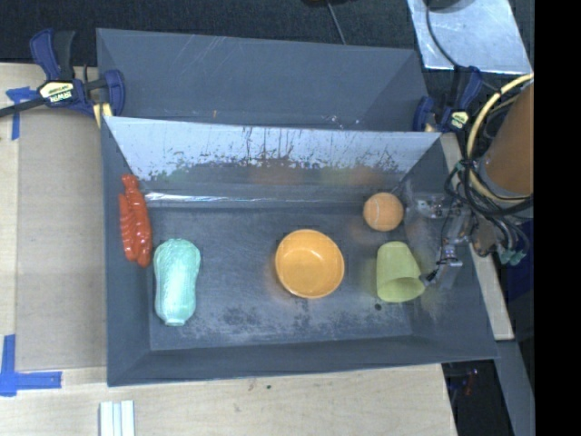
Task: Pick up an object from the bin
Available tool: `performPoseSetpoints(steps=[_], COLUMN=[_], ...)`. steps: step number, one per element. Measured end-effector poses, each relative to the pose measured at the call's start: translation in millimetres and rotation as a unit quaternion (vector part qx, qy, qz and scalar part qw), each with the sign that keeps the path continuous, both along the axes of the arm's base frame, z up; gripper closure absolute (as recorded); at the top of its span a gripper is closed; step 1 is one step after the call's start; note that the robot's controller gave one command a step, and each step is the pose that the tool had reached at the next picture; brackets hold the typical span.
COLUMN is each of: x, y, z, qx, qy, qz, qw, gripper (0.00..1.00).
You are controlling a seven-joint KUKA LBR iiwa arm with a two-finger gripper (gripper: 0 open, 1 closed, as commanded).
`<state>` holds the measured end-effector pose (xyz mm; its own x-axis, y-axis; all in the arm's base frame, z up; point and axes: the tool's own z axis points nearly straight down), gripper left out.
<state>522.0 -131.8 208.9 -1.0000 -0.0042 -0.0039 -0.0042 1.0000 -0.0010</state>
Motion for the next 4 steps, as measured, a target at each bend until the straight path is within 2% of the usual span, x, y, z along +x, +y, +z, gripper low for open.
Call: performPoseSetpoints(steps=[1, 2, 3, 4], x=[0.0, 15.9, -13.5, -6.2], y=[0.0, 54.2, 49.4, 62.6], z=[0.0, -63.4, -76.2, -90.3], qx=[0.000, 0.000, -0.002, -0.004], qy=[0.0000, 0.0013, -0.0044, -0.0041], qz=[0.000, -0.002, 0.035, 0.043], qw=[1.0000, 1.0000, 0.9994, 0.9990], gripper=[0.00, 0.00, 0.00, 0.00])
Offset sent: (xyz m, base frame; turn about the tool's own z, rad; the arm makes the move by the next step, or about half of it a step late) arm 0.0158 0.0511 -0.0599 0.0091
